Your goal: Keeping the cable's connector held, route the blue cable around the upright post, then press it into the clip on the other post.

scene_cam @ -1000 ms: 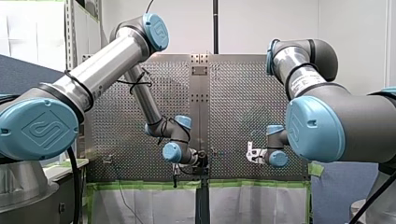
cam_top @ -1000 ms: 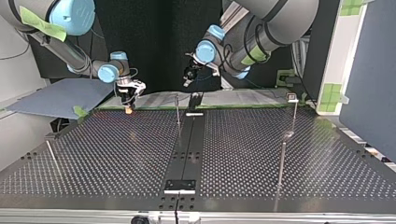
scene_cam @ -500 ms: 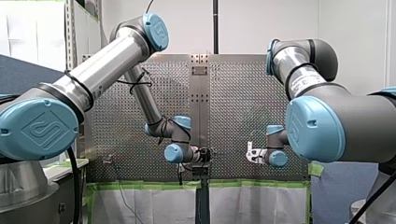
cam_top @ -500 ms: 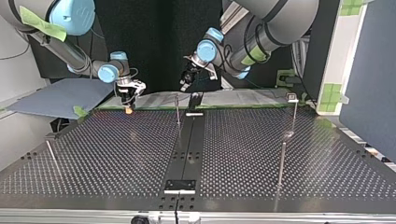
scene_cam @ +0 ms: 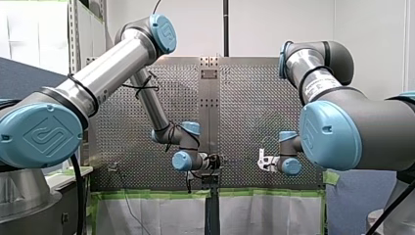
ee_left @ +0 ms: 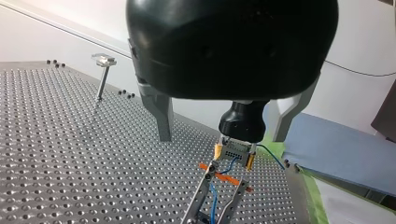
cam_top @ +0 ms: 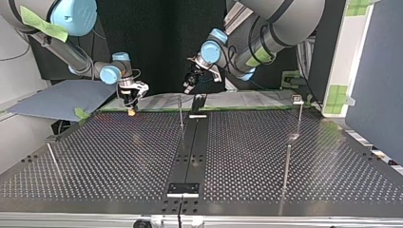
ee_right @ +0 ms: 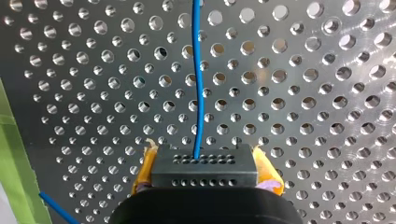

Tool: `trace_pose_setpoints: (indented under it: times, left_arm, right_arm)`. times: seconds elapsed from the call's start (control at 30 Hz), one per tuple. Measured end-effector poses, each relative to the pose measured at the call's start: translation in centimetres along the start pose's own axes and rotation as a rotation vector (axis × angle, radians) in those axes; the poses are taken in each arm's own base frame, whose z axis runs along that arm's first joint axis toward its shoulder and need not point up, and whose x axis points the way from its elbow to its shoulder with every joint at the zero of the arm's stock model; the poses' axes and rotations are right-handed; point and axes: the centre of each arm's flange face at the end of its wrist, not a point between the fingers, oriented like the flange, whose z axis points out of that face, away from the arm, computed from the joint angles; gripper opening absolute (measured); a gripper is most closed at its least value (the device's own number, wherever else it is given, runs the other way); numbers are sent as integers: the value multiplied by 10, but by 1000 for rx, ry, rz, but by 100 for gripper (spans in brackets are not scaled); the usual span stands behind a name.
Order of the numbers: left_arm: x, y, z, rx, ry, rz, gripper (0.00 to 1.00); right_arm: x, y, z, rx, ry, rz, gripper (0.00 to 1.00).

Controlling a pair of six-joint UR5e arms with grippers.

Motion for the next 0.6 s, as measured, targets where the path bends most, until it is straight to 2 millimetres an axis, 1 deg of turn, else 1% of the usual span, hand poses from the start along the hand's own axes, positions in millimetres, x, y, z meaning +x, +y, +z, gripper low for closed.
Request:
trace_pose_setpoints:
  times: [0.23, 0.6]
  left_arm:
    - [2, 3, -3, -25, 18, -1, 100]
    - [6, 16, -13, -145, 79, 71, 100]
  right_arm:
    - [0, 0, 0, 0, -1, 0, 0]
    - [0, 0, 0, 0, -1, 2, 0]
